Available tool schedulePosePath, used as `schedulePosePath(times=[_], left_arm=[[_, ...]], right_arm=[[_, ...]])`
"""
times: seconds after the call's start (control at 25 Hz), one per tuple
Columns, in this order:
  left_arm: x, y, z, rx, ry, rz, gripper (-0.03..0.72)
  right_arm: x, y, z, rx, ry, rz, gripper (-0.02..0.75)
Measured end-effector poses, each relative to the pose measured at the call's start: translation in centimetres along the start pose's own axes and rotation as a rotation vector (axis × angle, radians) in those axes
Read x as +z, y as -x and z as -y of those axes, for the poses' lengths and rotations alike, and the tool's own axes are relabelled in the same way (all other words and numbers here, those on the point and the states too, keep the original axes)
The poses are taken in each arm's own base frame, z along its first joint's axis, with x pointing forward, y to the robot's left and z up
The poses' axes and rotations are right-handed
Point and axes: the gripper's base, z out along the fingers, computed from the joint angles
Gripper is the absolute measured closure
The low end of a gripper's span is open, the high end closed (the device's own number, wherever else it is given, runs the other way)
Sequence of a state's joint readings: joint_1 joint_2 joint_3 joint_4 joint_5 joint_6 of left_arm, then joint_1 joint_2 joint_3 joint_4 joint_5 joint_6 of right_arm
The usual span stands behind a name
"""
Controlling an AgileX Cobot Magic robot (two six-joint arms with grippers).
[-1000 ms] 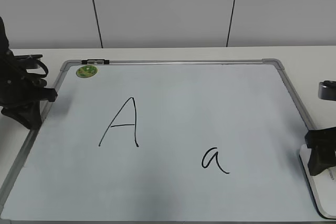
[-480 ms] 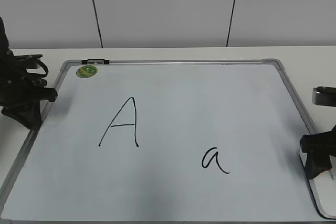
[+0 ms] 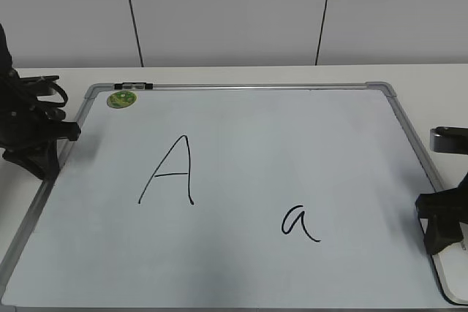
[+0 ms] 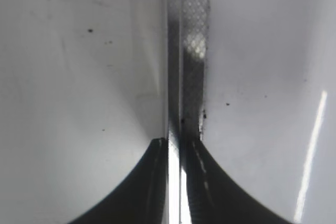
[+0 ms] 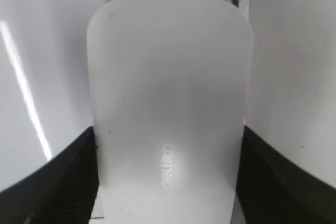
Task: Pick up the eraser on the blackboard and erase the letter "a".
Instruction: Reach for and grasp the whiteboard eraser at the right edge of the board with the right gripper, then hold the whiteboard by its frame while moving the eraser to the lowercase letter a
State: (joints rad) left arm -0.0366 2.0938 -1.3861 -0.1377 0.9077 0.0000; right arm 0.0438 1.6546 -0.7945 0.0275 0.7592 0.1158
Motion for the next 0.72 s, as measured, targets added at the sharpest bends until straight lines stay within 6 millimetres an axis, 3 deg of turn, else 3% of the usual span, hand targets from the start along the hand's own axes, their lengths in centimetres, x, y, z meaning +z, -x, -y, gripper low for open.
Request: schedulePosePath(times=[0.52, 0.72], left_arm=[[0.0, 0.0, 0.1, -0.007, -0.009, 0.0, 0.585], [0.0, 0.0, 0.1, -0.01, -0.012, 0.0, 0.583]], right_arm=[[-0.4, 0.2, -0.4, 0.032, 0.031, -0.024, 0.213], [-2.5, 1.3, -2.7, -0.047, 0.042, -0.042, 0.213]])
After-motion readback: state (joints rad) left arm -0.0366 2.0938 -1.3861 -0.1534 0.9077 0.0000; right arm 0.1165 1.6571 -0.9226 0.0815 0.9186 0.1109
